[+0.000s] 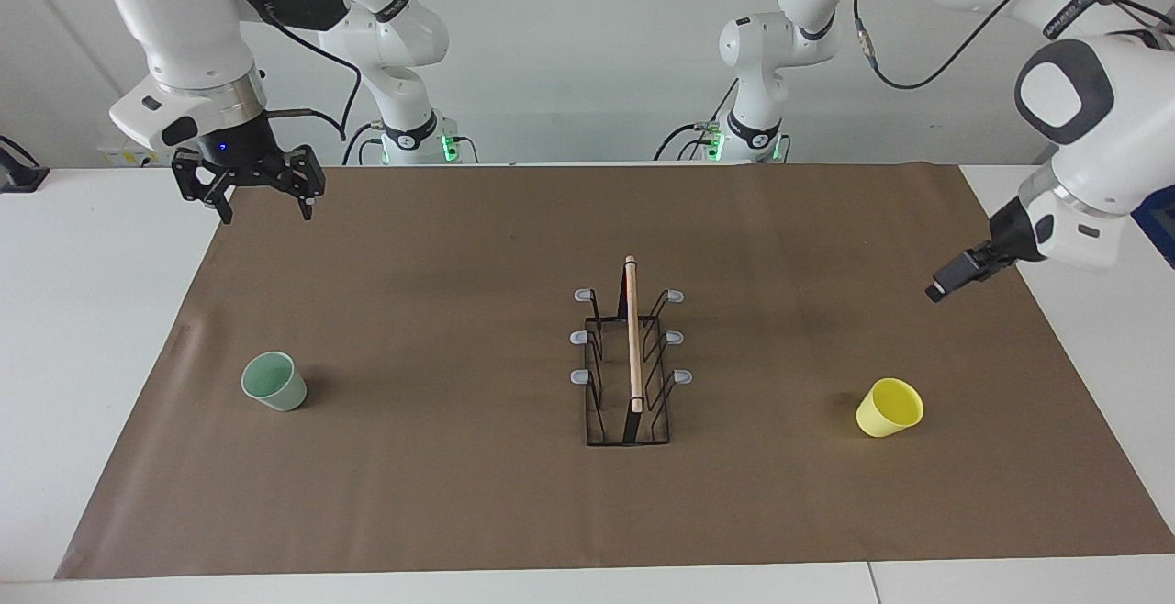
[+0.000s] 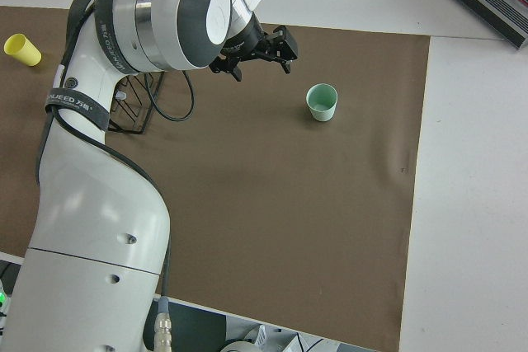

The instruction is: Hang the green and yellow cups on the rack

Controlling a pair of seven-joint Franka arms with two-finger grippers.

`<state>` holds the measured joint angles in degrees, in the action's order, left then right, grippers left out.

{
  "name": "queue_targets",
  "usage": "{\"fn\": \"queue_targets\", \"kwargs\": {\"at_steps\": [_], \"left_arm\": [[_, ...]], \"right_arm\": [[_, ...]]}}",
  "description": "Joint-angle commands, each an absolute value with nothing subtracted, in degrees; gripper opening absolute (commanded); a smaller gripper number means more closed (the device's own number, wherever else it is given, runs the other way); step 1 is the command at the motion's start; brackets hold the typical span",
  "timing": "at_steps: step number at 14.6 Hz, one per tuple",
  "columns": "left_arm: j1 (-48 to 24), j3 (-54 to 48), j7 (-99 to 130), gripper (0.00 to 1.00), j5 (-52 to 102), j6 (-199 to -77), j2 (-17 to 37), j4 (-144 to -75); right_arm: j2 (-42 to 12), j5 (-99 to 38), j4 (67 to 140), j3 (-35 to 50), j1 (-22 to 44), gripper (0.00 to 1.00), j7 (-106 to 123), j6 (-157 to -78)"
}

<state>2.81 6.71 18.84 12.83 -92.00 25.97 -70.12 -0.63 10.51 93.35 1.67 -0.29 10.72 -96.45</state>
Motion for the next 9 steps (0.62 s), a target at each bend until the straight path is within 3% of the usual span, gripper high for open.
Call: {"fn": "queue_targets", "kwargs": {"at_steps": [1,4,7,9], "left_arm": [[4.6,12.7,30.0,1.0,26.3,-93.8,33.1,-63.7],[8.7,13.9,43.0,1.0,37.7,-98.8,31.3,-74.1],[9.4,13.9,49.1,1.0,50.1,-113.2,22.8,-95.4],[9.4,13.9,50.7,1.0,61.4,-120.3,19.5,-105.1]], "right_arm": [[-0.4,15.5,95.3,2.3,-0.4,1.0,21.5,-97.6],[0.4,19.3,96.9,2.5,-0.3,1.0,29.3,-96.9],[0.5,21.8,96.8,2.5,0.4,1.0,33.3,-93.4],[1.1,24.6,98.0,2.5,0.6,1.0,42.3,-93.5]]}}
